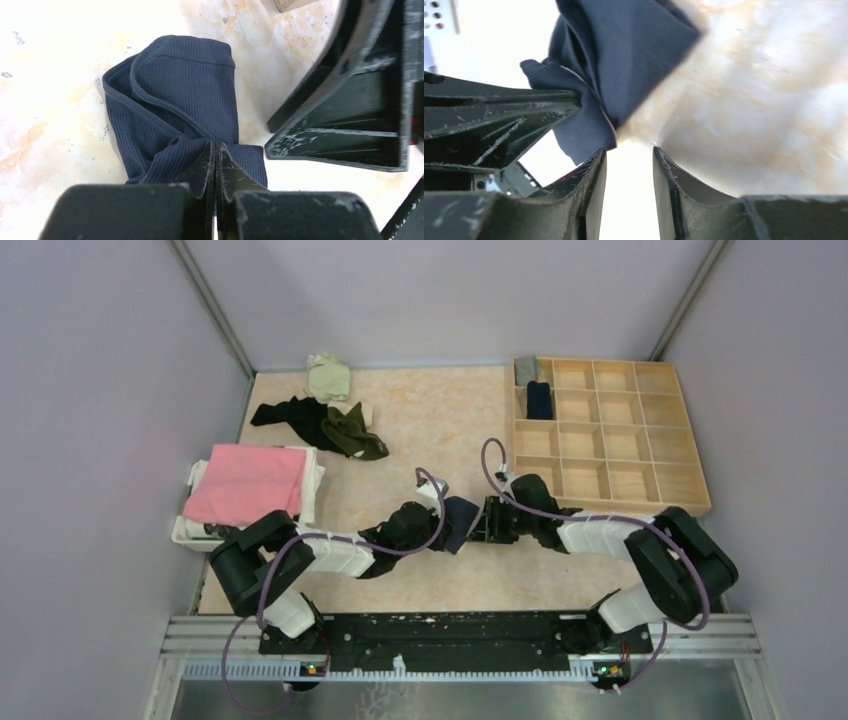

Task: Roll the underwear
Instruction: Roll the underwear to the center of the board.

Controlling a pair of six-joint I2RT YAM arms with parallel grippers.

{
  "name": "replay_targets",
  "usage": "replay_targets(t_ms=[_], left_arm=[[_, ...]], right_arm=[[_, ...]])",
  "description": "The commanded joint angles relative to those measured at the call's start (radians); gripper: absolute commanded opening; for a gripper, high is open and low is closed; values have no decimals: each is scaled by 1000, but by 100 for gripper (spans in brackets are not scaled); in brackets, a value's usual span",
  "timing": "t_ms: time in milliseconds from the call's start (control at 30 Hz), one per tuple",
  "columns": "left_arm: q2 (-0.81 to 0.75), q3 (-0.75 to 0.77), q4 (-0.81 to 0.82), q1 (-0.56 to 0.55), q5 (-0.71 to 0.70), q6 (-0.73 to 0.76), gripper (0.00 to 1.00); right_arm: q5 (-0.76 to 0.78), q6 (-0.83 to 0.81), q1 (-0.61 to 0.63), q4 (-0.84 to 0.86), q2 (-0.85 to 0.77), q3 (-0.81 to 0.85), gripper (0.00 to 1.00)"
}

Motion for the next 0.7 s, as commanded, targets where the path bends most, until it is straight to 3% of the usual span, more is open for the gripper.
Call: replay_targets(t_ms=[0, 133, 267, 433, 667], left_arm=[[66, -55, -43, 1, -50, -34, 0], [87, -71, -29, 7, -61, -68, 0], [115, -81, -21, 20, -54, -98, 0], [134, -98, 4, 47, -20, -128, 0], [183, -90, -1, 89, 48, -144, 0]], right_arm=[[192, -80, -16, -197, -150, -18, 39], [281, -133, -14, -112, -311, -105, 43], [298, -189, -11, 141, -481, -260, 41], [296, -323, -5, 209, -592, -287, 42], [435, -754, 244, 308, -621, -275, 50]])
